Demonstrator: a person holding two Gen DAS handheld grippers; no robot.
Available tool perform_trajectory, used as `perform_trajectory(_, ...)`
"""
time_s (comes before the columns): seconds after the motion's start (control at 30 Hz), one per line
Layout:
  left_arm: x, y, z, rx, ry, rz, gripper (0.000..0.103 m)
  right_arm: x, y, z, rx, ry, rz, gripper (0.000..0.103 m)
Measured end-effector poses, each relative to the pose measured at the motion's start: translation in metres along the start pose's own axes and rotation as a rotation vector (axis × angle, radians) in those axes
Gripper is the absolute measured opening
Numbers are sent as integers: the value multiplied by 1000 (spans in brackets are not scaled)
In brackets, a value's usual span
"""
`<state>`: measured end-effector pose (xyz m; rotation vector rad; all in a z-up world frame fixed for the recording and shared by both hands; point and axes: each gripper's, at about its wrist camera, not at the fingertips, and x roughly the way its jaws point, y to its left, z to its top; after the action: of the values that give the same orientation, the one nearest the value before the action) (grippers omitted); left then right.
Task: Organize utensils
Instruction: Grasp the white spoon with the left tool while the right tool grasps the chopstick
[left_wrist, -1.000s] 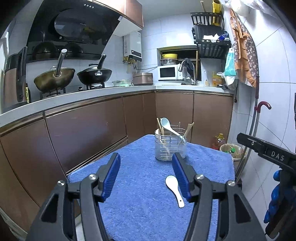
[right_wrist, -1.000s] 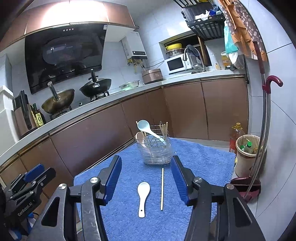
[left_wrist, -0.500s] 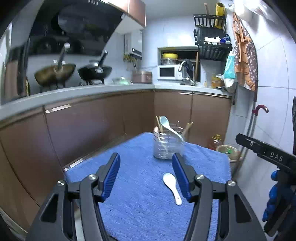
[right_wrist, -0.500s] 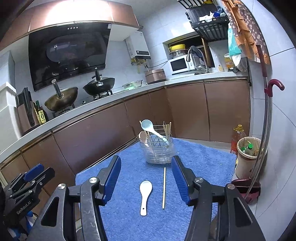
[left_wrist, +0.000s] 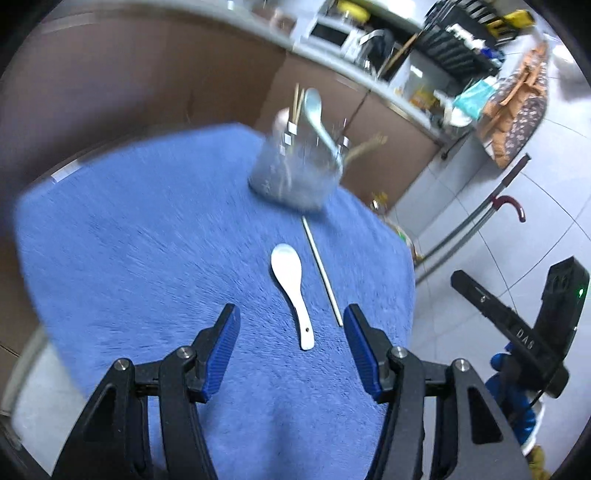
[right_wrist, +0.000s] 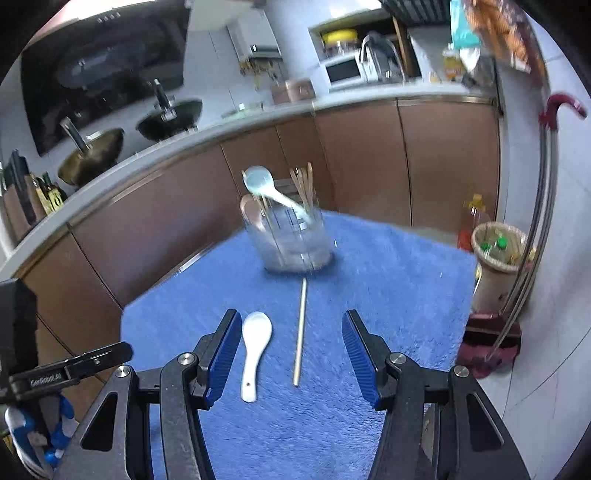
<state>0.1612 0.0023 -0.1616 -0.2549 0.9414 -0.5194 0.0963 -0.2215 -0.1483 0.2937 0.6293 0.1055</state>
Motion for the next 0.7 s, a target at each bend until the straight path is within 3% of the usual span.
perform_trajectory(0.23, 90, 13, 38, 21, 137, -53, 53, 54, -31, -9, 14, 121, 8, 54)
perform_trajectory(0.47, 151, 16, 63, 82, 233, -69, 29, 91, -56, -10, 20, 192, -16, 54)
perform_trajectory(0.57, 172, 16, 66, 108, 274, -59, 22, 106, -57, -7, -1, 216, -19, 53)
perform_trajectory(0.63, 180, 17, 67, 118, 290, -58, 10, 116, -52, -5, -30, 238, -22, 53)
perform_trajectory(0.7, 186, 17, 66, 123, 307, -61, 7, 129, -45, 0, -66, 266, -17, 53)
